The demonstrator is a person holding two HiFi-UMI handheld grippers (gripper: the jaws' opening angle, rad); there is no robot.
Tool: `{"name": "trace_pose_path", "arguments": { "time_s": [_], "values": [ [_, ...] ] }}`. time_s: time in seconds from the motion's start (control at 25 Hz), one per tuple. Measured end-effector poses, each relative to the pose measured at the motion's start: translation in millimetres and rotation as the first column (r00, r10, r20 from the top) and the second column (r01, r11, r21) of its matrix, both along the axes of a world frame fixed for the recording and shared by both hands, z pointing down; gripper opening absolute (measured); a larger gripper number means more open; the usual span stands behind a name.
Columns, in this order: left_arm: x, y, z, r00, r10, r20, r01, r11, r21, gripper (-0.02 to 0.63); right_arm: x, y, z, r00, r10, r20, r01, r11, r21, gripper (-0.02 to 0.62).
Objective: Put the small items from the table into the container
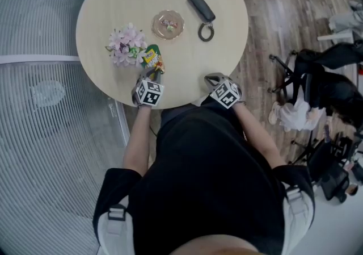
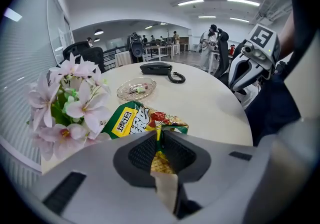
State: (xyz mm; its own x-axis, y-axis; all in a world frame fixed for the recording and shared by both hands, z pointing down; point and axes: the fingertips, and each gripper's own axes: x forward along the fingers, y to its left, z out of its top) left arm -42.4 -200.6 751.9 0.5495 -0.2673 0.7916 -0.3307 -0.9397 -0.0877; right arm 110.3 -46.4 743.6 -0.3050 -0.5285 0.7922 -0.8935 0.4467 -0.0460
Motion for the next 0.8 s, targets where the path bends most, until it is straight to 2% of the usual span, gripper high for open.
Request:
{"name": "trace_pose_path", "arguments": {
  "time_s": [0.4,0.8],
  "values": [
    [41.3,-4.5,-19.7,0.997,0.077,0.010,-0.078,0.996,0.047,0.043,17.3,9.6,0.8,0.999,0.040,0.024,-0.040,0.999,0.020,0.025],
    [106.6,-33.3,-22.2,0.988,0.146,0.049,-0.149,0.987,0.064,0.043,41.4,25.8,-0.4,0.991,0.114,0.065,-0.116,0.993,0.025,0.025]
  ]
}}
